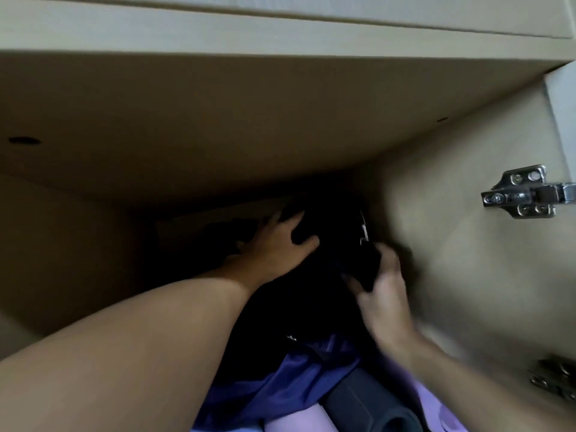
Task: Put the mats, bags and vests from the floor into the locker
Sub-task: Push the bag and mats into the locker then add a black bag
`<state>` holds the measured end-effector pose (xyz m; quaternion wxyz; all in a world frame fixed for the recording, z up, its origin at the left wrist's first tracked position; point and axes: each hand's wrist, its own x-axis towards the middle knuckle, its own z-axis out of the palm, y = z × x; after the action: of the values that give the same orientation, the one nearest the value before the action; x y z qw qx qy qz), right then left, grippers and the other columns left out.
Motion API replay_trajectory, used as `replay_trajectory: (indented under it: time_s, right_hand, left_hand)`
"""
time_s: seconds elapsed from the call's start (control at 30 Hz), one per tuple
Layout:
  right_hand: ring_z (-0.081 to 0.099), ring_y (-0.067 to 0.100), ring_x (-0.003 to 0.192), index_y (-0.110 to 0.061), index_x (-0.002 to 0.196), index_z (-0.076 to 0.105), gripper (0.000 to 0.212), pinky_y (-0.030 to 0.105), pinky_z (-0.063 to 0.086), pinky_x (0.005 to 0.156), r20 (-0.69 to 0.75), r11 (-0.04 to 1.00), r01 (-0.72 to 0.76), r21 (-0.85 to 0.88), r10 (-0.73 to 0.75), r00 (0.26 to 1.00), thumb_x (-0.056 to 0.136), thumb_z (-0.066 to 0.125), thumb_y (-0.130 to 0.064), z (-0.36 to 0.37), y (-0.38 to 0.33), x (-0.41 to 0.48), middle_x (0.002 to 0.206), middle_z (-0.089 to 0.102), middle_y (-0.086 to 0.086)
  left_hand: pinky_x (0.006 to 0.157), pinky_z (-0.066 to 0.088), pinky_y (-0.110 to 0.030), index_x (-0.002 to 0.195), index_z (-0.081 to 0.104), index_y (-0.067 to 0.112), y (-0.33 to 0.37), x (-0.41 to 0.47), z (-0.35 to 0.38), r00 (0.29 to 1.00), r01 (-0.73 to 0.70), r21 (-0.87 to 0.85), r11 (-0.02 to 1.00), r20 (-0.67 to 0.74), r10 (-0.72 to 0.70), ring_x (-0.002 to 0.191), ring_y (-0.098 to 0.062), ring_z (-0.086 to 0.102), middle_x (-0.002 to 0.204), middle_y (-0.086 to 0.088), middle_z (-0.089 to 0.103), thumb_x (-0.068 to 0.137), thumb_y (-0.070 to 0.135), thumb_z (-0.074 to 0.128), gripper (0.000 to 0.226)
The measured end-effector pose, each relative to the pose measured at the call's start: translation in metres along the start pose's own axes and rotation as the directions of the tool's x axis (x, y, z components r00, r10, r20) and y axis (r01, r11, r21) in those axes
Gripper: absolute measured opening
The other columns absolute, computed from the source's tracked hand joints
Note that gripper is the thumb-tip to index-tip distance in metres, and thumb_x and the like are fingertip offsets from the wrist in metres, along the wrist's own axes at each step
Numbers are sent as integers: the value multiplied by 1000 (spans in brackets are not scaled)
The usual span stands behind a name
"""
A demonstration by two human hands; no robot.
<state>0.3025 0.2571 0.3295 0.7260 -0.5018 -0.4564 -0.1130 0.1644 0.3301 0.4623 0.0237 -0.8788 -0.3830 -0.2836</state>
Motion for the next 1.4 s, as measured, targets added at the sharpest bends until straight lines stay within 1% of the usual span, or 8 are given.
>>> replay_trajectory:
  time_s: [0.07,0.17,0.33,0.5,0.7,0.8,0.93,1.4]
  right_hand:
    - [54,21,114,-10,130,42,57,21,45,99,-9,983,-105,149,108,994,82,72,-5,14,-6,37,126,52,13]
    - [50,30,125,-14,139,39,58,46,41,107,164,982,-189,-3,187,969,89,67,-23,26,2,58,137,48,13]
    - [13,35,149,-13,155,0,68,36,13,120,359,943,-114,-313,229,905,103,38,-34,20,22,41,164,4,7]
    - [5,27,151,-15,154,-13,75,34,11,121,489,779,51,-625,340,803,103,30,-47,23,38,21,164,-11,6]
    - [8,33,150,-34,154,-10,84,44,14,121,328,875,-9,-484,191,925,96,47,-51,10,22,6,164,-6,-8]
    - [-2,30,151,-40,152,-16,91,51,10,120,350,848,-34,-529,255,902,93,52,-53,4,17,2,164,-7,-10]
    - [-2,29,151,-41,152,-12,90,55,15,117,325,822,-77,-564,306,895,90,53,-55,-8,11,6,164,-5,-9]
    - [8,26,151,-32,155,-7,88,41,18,121,394,849,-68,-524,313,864,94,56,-41,-61,-26,-4,165,-3,2]
  left_hand:
    - [117,19,-59,148,29,52,5,-1,-7,993,-11,-112,994,-117,-2,150,-26,19,163,10,17,95,65,38,55]
    - [115,14,-63,151,12,52,4,-11,3,1000,-2,79,997,-5,2,150,-29,12,165,13,3,92,74,30,66]
    - [114,20,-62,151,3,51,-4,15,32,987,150,-3,989,64,-150,149,-37,13,165,7,11,89,79,18,70]
    - [118,18,-57,150,-7,52,-12,19,80,953,238,-18,971,197,-230,147,-44,17,164,-6,17,91,75,8,66]
    - [115,18,-63,147,-8,58,-3,15,66,944,273,-35,961,203,-261,147,-45,17,163,-8,18,88,78,10,65]
    - [110,6,-75,148,1,57,9,6,59,966,240,42,970,89,-243,148,-45,8,163,-8,18,93,72,18,59]
    - [110,2,-74,150,9,51,19,-8,50,984,177,82,981,-48,-174,150,-38,3,163,-7,14,98,65,26,57]
    - [111,-2,-73,153,7,44,50,-47,23,999,-1,191,981,-48,11,152,-30,-6,166,1,-3,98,59,31,62]
